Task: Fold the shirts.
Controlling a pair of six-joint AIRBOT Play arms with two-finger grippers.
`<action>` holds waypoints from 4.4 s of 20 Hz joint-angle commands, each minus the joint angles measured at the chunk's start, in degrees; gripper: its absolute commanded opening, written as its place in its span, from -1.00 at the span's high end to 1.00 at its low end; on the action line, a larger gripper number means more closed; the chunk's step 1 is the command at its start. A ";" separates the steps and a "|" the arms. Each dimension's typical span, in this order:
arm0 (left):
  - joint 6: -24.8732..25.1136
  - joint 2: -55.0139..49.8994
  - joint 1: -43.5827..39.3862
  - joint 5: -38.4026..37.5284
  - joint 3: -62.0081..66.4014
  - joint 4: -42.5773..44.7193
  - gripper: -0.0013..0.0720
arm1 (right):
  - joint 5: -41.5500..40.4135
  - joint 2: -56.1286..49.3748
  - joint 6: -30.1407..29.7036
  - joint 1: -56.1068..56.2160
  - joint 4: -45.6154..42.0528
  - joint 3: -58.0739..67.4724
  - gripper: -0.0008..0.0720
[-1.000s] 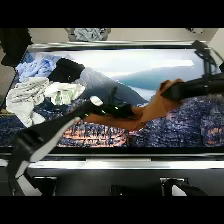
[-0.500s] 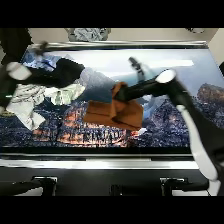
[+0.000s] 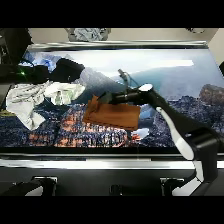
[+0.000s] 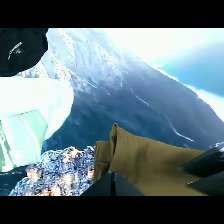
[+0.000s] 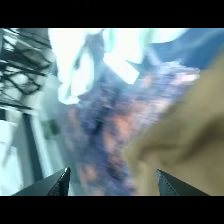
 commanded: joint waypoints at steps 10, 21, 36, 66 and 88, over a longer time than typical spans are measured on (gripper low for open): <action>0.94 0.28 0.00 -0.26 -1.53 4.55 0.88 | 8.28 8.55 11.85 -21.09 -30.36 -18.25 -0.69; 0.79 0.26 0.00 -0.26 -1.53 4.59 0.88 | 2.97 4.46 3.54 -16.83 -12.09 -18.43 0.86; 0.74 -0.55 -1.09 -0.33 -8.24 4.55 0.88 | 14.78 10.32 4.61 -67.01 -18.49 0.11 0.86; 1.55 -4.04 -4.11 8.04 11.15 17.68 0.89 | -12.24 37.11 -1.16 -63.32 -55.87 3.06 -0.85; -8.24 -6.23 -7.87 -8.98 -17.62 18.18 -0.96 | 25.27 19.87 13.40 -26.12 -66.62 -0.37 -0.85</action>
